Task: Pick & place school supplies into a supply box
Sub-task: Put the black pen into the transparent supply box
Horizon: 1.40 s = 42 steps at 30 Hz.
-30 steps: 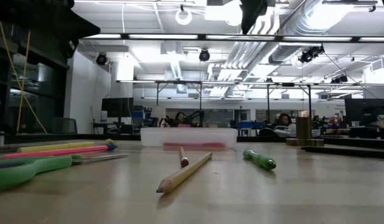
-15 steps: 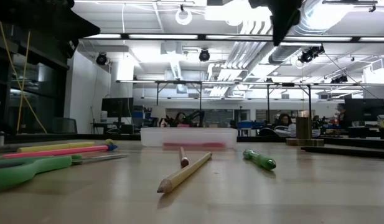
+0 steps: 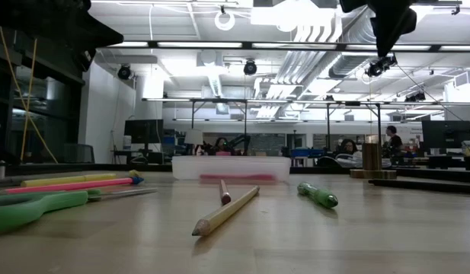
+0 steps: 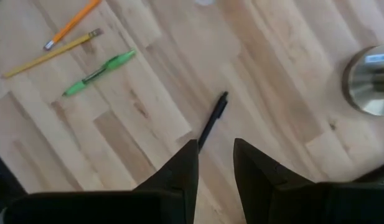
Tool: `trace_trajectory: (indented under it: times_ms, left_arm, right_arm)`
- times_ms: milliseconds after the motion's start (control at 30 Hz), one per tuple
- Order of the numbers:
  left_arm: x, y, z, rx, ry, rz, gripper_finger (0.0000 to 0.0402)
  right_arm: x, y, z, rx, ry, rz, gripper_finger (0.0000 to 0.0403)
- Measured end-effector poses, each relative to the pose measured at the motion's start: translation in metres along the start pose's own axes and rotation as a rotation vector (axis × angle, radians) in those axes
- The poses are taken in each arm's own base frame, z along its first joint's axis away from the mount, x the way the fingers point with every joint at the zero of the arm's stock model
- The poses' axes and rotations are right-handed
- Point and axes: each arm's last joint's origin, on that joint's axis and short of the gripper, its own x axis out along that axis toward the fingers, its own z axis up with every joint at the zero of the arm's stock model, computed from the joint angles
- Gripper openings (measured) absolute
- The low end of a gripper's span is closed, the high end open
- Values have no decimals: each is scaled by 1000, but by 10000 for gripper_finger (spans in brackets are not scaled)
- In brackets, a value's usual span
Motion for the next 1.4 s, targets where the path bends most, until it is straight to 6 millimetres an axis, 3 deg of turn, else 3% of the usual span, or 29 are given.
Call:
trace_trajectory:
  times_ms: [567, 1067, 1400]
  left_arm:
    - [0, 0, 0, -10, -1, 2, 33]
    - [0, 0, 0, -10, -1, 2, 33]
    - [0, 0, 0, -10, 1, 2, 33]
  right_arm:
    - [2, 18, -1, 41, -39, 91, 78]
    - [48, 37, 13, 55, 147, -3, 78]
    - [53, 41, 7, 59, 135, -92, 78]
